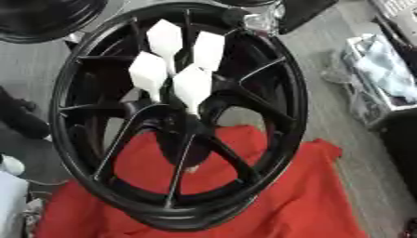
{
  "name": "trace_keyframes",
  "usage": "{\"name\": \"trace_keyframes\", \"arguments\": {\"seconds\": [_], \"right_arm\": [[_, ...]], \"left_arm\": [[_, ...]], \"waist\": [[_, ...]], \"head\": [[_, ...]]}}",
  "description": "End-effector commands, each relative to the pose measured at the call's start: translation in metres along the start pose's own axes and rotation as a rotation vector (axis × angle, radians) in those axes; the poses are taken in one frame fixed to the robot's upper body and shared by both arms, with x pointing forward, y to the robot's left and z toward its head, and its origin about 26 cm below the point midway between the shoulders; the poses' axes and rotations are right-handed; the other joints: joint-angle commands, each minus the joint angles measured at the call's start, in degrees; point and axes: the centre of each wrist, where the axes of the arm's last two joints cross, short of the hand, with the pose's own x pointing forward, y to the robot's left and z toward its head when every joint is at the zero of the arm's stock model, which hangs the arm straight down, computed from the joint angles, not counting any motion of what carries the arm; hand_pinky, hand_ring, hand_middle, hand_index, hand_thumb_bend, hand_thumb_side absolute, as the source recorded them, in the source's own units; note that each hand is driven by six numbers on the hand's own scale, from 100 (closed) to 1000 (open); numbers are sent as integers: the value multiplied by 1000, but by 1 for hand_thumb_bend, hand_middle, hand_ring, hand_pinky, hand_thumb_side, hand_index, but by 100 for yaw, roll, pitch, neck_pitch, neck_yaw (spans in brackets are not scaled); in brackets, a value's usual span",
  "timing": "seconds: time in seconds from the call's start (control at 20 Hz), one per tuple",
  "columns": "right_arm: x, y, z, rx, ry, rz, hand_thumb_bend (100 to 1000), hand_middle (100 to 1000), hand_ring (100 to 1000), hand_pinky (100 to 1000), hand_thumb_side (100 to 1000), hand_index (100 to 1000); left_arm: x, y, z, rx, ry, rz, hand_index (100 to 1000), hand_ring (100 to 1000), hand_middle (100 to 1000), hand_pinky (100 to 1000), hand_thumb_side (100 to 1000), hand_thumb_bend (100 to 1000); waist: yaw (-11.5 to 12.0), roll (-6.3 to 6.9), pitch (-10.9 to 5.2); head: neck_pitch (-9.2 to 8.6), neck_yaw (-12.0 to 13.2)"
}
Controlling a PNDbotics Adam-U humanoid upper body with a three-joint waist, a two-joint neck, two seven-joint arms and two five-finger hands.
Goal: Pull the pin out of the wheel hub.
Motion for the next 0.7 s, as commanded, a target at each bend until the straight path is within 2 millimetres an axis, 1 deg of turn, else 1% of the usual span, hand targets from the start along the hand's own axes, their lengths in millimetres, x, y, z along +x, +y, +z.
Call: {"name": "trace_keyframes", "arguments": {"seconds": [0.05, 0.15, 0.25, 0.4, 0.45, 0.7], "right_arm": [[0, -6, 0, 2, 11, 18, 269, 742, 770, 833, 494, 858], [1, -5, -1, 6, 4, 4, 293, 742, 769, 839, 488, 863], [3, -5, -1, 17, -8, -16, 299, 742, 768, 844, 492, 866], [6, -5, -1, 44, -22, -55, 283, 743, 770, 849, 513, 869], [7, -6, -1, 49, -24, -68, 281, 745, 771, 850, 501, 870], [9, -2, -4, 65, -12, -114, 285, 750, 777, 859, 496, 876]], "left_arm": [[7, 7, -4, 18, -19, -18, 832, 758, 676, 833, 772, 183], [6, 8, -3, 23, -14, -19, 830, 757, 674, 833, 772, 183], [6, 8, -3, 26, -11, -19, 829, 757, 673, 837, 772, 184], [5, 8, -2, 29, -4, -19, 825, 757, 669, 842, 774, 186], [4, 9, -2, 31, -2, -18, 824, 756, 668, 843, 774, 186], [3, 9, 0, 36, 6, -20, 821, 756, 664, 845, 773, 186]], "waist": [[17, -5, -162], [23, -12, -168], [27, -21, -176], [36, -31, -191], [37, -35, -197], [32, -56, -228]], "head": [[33, -30], [33, -36], [33, -39], [33, -59], [33, -73], [33, -165]]}}
